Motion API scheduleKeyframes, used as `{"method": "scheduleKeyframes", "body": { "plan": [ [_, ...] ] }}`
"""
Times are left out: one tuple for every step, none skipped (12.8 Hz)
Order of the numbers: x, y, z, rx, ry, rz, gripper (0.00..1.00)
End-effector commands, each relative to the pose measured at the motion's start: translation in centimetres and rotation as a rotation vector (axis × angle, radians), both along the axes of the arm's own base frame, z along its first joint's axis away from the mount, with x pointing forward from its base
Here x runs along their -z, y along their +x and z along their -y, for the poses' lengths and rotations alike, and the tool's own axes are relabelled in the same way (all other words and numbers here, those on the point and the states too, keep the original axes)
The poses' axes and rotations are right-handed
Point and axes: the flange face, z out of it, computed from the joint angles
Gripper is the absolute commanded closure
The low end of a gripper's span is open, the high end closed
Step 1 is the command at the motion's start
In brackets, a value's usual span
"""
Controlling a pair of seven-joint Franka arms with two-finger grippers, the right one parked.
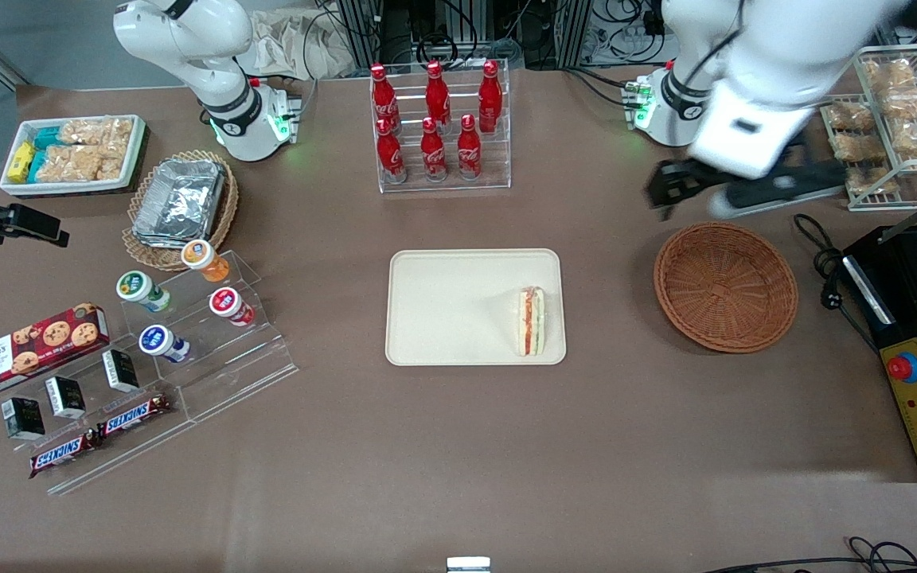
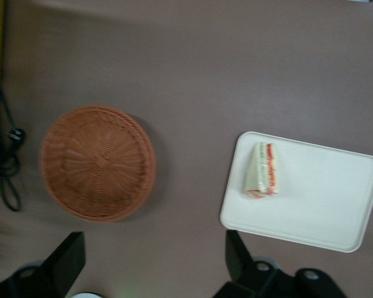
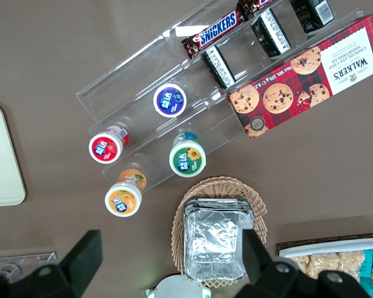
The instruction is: Place sandwich from basket to tray
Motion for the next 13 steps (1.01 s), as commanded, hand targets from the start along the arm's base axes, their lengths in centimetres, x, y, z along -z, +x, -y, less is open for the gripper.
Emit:
{"method": "scheduleKeyframes", "body": {
  "plan": [
    [-1.4,-0.1,-7.2,0.096,-0.015,-0.023,0.0],
    [-1.4,0.1,-9.8,0.141,-0.01,-0.034,0.0],
    [-1.2,0.1,-11.5,0.186,-0.009,-0.039,0.0],
    [-1.1,0.4,-13.2,0.206,-0.008,-0.038,0.0],
    [-0.5,0.6,-14.3,0.223,-0.007,-0.041,0.0],
    [0.1,0.7,-15.9,0.225,-0.008,-0.028,0.0],
    [0.9,0.4,-17.0,0.233,-0.009,-0.018,0.0],
    [1.5,0.1,-18.0,0.239,-0.012,-0.025,0.0],
    [1.7,0.3,-18.3,0.226,-0.014,-0.034,0.0],
    [1.8,0.4,-18.3,0.23,-0.017,-0.037,0.0],
    [1.6,0.7,-18.2,0.23,-0.016,-0.032,0.0],
    [1.5,0.9,-18.2,0.228,-0.014,-0.031,0.0],
    [1.5,0.9,-18.3,0.225,-0.014,-0.029,0.0]
  ]
}}
